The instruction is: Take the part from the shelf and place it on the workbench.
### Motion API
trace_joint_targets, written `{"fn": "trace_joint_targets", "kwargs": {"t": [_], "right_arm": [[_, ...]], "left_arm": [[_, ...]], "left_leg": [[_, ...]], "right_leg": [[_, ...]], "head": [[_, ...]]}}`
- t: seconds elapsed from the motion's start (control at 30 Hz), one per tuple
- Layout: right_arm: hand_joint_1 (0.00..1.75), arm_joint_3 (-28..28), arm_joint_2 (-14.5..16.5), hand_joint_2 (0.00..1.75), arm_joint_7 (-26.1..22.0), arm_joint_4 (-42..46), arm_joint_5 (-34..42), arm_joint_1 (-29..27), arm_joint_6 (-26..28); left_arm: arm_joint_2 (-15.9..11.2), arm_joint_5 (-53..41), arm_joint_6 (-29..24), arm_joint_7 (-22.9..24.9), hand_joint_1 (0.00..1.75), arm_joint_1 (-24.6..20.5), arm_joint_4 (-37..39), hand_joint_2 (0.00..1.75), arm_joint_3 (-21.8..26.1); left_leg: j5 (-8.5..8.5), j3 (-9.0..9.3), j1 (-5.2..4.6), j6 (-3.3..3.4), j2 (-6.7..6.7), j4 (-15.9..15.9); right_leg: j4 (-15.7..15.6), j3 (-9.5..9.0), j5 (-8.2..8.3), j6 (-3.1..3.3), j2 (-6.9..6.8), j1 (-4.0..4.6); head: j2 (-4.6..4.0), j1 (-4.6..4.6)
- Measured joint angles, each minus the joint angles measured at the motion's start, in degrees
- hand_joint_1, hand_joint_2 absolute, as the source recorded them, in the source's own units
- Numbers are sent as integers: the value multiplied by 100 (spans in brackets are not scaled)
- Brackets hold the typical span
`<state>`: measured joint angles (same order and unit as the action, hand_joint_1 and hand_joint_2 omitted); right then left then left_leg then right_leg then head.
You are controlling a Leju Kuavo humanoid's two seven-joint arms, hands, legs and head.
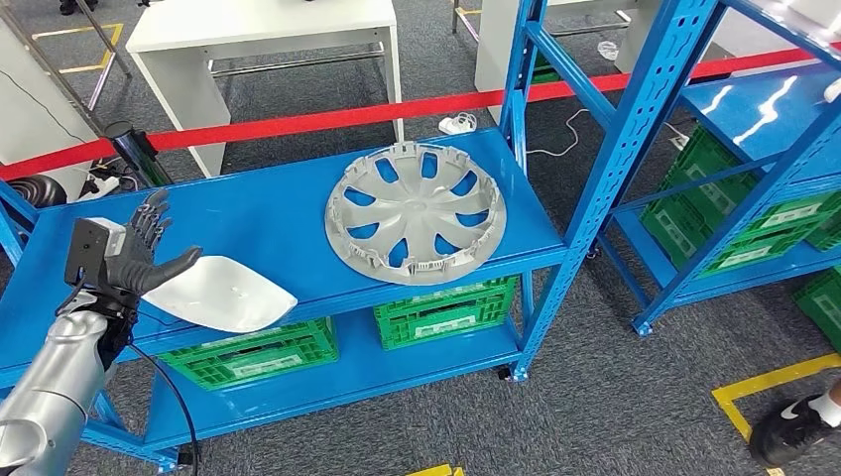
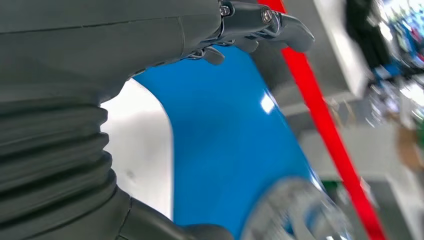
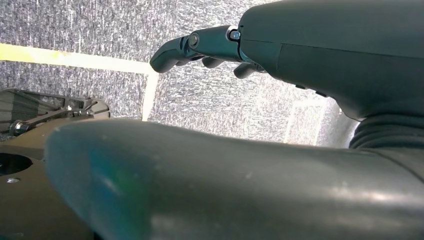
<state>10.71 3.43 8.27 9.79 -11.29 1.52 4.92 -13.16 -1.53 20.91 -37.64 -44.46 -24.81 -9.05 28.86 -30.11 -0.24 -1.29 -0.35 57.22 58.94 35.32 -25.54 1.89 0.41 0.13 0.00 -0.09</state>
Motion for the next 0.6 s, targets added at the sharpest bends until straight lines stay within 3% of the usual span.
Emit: {"fn": "trace_joint_targets", "kwargs": {"t": [0.13,0.3,0.47,0.6], "right_arm": [[0,22,0,0,-21,0,-13,-6,-42],[0,59,0,0,-38,0,-40,-24,-86],[0,79,-2,0,-42,0,-66,-35,-86],[0,95,-3,0,-50,0,-83,-51,-56]], "left_arm": [[-156,-430,586,-191,0,-4,-268,175,-42],[-626,-1152,657,-255,0,-55,-510,175,-438],[-1309,-1540,482,-264,0,-167,-743,175,-1010],[-2059,-1605,487,-265,0,-324,-1019,175,-1623]], "left_leg": [[0,1,1,0,3,-1],[0,3,4,-1,7,-2],[-1,3,8,-2,12,-2],[1,2,14,-7,21,-3]], "right_leg": [[0,0,0,0,5,1],[1,1,-1,1,10,7],[2,3,-1,2,17,12],[4,6,0,5,27,17]], "head": [[0,0],[0,0],[0,0],[0,0]]}}
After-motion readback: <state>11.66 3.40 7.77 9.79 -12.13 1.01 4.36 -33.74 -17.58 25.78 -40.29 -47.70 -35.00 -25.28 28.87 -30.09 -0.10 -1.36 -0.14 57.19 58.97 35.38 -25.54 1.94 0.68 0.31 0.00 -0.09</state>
